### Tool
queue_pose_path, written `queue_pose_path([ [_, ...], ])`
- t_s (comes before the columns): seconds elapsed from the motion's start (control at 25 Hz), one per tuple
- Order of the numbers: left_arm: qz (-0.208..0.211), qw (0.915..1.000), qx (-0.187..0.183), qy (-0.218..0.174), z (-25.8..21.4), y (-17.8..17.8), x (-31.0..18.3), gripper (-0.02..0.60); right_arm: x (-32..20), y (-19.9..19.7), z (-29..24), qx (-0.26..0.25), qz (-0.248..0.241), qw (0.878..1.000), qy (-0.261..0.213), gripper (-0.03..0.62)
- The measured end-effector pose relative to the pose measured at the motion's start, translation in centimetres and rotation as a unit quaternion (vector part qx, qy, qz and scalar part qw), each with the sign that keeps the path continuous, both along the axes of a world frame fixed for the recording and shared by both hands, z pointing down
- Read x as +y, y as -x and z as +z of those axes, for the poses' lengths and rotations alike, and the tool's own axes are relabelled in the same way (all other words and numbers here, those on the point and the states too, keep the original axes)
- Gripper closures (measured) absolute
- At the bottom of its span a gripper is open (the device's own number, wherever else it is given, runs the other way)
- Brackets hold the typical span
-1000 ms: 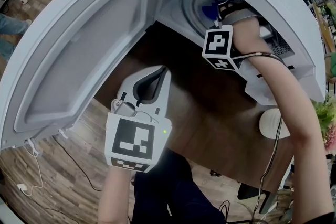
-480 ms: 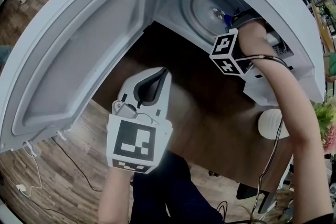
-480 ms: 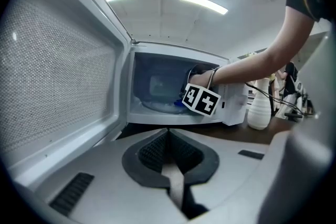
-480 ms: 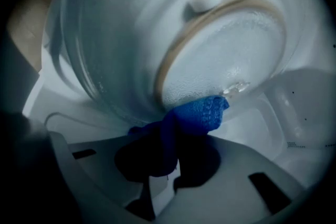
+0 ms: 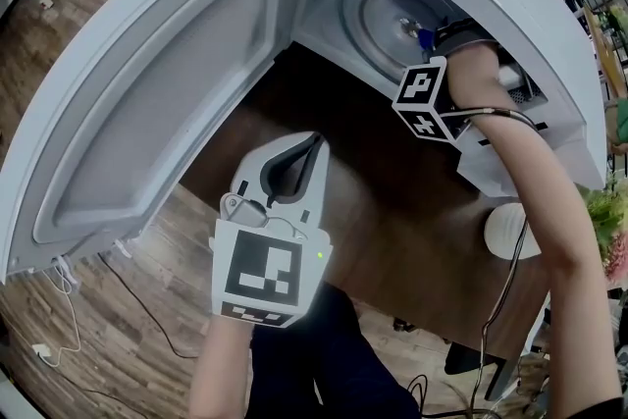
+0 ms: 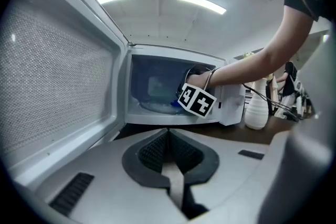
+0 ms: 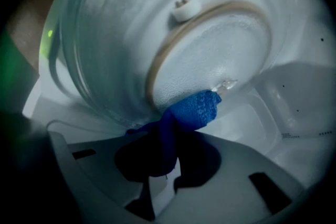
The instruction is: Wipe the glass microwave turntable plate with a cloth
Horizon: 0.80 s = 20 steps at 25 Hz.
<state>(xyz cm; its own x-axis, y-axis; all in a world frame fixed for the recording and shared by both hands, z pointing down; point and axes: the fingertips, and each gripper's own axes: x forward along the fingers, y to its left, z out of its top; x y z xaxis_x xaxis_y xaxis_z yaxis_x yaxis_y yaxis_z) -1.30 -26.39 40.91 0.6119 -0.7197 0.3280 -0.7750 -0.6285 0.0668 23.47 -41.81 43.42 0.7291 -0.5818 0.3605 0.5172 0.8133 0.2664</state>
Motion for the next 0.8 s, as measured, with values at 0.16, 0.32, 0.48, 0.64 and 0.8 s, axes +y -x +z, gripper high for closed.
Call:
queue_pose_path([
  [0.16, 0.001, 1.0000, -0.003, 0.005, 0.5, 0.0, 0.3, 0.574, -0.9, 3.0, -0.1, -0.091, -0.025, 0.994, -0.054, 0.543],
  [0.32, -0.002, 1.0000, -0.003, 0.006, 0.8, 0.2, 0.4, 0.574, -1.9, 7.5, -1.4, -0.196, -0.075, 0.971, -0.112, 0.543],
  [0.48, -0.003, 1.0000, -0.006, 0.006, 0.7, 0.4, 0.5, 0.574, -2.0, 12.6, -3.4, -0.283, -0.146, 0.934, -0.161, 0.543],
  [0.64, -0.011, 0.9998, -0.011, 0.009, 1.0, 1.3, 0.5, 0.574, -1.3, 16.7, -5.1, -0.337, -0.218, 0.895, -0.195, 0.543],
  [0.8, -0.023, 0.9996, -0.012, 0.012, 1.3, 2.3, 0.4, 0.574, -0.1, 19.2, -4.2, -0.346, -0.268, 0.880, -0.184, 0.543],
])
